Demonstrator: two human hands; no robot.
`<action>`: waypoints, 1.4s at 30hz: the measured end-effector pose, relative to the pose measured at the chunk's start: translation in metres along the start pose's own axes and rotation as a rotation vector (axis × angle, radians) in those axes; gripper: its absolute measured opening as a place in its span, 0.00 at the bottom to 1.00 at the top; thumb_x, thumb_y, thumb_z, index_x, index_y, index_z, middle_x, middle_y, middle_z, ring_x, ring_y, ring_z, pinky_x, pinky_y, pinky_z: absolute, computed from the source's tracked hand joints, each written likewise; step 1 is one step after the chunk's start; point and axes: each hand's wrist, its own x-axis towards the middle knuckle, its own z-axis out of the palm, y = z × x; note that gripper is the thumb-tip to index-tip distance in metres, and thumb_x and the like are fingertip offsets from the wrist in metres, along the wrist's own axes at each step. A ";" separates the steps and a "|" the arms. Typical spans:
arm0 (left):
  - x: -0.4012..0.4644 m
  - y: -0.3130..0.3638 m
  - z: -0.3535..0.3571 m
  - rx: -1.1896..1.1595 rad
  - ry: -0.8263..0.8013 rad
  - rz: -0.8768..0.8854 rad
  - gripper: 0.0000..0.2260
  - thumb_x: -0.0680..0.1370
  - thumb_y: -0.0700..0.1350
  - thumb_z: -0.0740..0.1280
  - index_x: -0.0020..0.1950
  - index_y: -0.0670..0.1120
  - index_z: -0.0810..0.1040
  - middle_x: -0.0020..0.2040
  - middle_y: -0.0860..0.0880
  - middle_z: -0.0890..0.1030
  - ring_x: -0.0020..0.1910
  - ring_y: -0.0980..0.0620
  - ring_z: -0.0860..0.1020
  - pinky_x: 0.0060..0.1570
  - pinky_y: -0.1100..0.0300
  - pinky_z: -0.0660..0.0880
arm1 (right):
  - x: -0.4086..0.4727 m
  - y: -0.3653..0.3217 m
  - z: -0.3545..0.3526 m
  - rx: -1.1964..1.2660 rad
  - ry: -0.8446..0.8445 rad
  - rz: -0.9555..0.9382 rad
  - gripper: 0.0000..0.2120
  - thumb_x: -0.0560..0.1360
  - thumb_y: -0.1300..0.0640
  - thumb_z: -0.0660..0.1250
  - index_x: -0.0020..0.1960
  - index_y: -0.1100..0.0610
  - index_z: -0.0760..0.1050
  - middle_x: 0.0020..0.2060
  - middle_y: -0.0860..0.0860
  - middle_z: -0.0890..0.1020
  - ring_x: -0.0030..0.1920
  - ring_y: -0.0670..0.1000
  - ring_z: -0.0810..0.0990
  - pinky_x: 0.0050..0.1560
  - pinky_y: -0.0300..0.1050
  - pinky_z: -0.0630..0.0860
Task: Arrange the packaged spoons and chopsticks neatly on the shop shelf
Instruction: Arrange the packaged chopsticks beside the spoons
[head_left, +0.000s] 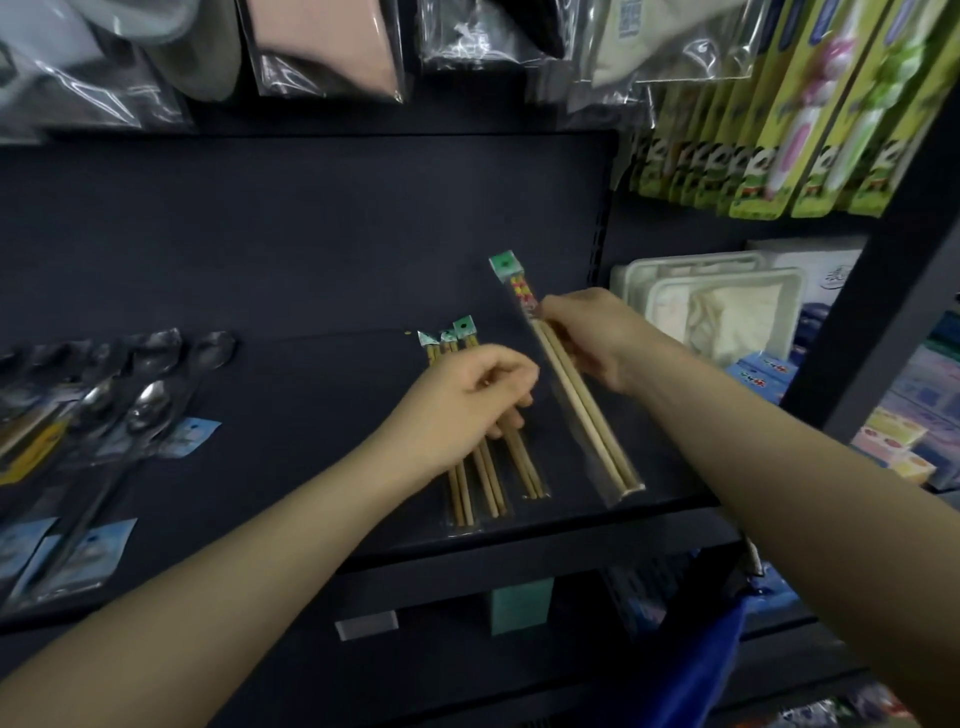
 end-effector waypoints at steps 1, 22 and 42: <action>0.001 -0.004 -0.003 0.109 0.023 0.033 0.07 0.77 0.48 0.62 0.54 0.52 0.76 0.44 0.55 0.79 0.40 0.61 0.78 0.38 0.67 0.74 | 0.006 0.002 -0.001 -0.152 0.039 -0.030 0.16 0.74 0.57 0.64 0.28 0.56 0.68 0.19 0.48 0.70 0.22 0.48 0.67 0.20 0.33 0.63; 0.014 -0.074 -0.036 0.855 -0.475 -0.153 0.53 0.56 0.80 0.46 0.74 0.55 0.39 0.76 0.52 0.37 0.74 0.54 0.39 0.73 0.54 0.44 | -0.009 0.070 0.005 -1.021 -0.476 -0.429 0.27 0.81 0.47 0.49 0.76 0.55 0.48 0.76 0.50 0.53 0.75 0.47 0.50 0.69 0.34 0.45; 0.029 -0.067 -0.016 0.871 -0.439 -0.125 0.52 0.60 0.76 0.45 0.75 0.46 0.41 0.77 0.49 0.41 0.75 0.50 0.42 0.70 0.58 0.44 | -0.002 0.066 0.005 -1.208 -0.397 -0.372 0.29 0.80 0.43 0.48 0.76 0.53 0.47 0.77 0.51 0.52 0.76 0.49 0.49 0.75 0.47 0.51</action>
